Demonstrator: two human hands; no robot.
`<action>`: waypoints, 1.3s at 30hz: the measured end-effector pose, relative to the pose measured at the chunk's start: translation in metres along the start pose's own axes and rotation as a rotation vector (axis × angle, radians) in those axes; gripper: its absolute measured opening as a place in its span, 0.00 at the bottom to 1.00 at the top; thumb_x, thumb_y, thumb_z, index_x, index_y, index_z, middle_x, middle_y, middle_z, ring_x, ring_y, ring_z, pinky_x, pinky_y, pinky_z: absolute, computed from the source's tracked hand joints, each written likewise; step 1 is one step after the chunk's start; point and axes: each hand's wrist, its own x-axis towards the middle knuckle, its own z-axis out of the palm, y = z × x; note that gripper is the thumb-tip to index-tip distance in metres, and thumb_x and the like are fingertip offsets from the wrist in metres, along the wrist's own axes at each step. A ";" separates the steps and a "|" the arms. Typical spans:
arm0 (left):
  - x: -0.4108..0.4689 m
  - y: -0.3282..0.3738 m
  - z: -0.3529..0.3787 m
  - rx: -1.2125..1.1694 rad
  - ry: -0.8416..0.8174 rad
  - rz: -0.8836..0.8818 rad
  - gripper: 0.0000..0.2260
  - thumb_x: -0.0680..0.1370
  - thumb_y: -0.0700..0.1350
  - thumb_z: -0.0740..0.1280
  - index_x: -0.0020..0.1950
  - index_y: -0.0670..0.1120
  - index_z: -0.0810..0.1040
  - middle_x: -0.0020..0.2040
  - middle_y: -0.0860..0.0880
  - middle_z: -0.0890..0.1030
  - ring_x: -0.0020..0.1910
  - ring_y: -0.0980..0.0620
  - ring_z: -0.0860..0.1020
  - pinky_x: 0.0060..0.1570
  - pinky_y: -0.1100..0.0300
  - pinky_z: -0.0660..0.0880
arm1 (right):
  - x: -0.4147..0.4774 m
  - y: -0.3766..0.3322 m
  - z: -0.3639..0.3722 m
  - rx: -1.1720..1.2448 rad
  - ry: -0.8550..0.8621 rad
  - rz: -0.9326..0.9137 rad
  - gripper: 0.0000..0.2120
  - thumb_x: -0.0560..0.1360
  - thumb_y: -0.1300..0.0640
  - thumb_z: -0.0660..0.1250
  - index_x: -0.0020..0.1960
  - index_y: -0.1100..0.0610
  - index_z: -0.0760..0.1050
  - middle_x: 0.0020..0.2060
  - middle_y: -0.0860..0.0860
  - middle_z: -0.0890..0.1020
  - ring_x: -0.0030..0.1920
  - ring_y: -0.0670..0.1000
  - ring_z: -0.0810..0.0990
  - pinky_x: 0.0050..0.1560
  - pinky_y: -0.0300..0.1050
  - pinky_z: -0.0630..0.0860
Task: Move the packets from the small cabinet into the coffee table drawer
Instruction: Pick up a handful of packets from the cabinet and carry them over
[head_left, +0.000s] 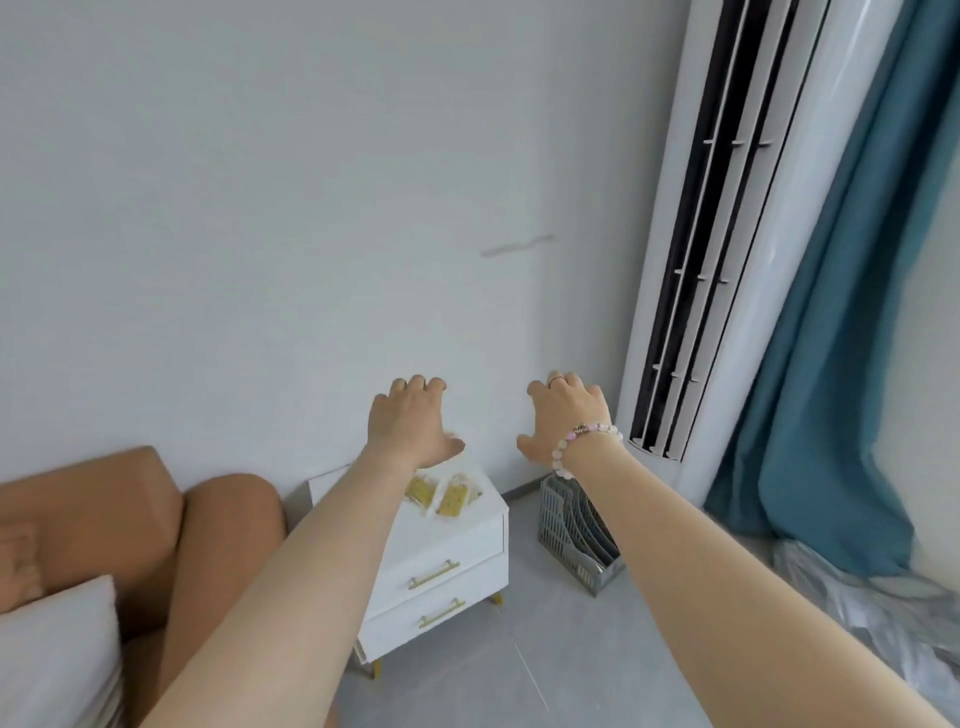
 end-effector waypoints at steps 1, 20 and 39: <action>0.011 -0.009 -0.001 0.000 0.006 -0.015 0.33 0.72 0.60 0.66 0.73 0.49 0.62 0.66 0.50 0.69 0.66 0.48 0.66 0.57 0.56 0.67 | 0.014 -0.006 0.000 -0.004 0.008 -0.008 0.24 0.75 0.45 0.61 0.67 0.55 0.67 0.62 0.53 0.71 0.63 0.53 0.68 0.58 0.46 0.67; 0.153 -0.119 0.042 -0.033 -0.026 -0.143 0.32 0.73 0.59 0.67 0.73 0.49 0.62 0.66 0.49 0.69 0.65 0.48 0.67 0.57 0.56 0.67 | 0.201 -0.070 0.047 -0.043 -0.027 -0.102 0.24 0.75 0.45 0.61 0.67 0.55 0.66 0.63 0.53 0.70 0.63 0.52 0.68 0.57 0.45 0.67; 0.348 -0.217 0.166 0.001 -0.225 -0.319 0.31 0.73 0.58 0.67 0.72 0.48 0.62 0.65 0.49 0.70 0.64 0.47 0.68 0.56 0.56 0.67 | 0.445 -0.106 0.189 0.002 -0.287 -0.230 0.24 0.75 0.46 0.61 0.67 0.55 0.66 0.63 0.52 0.70 0.64 0.52 0.67 0.57 0.45 0.66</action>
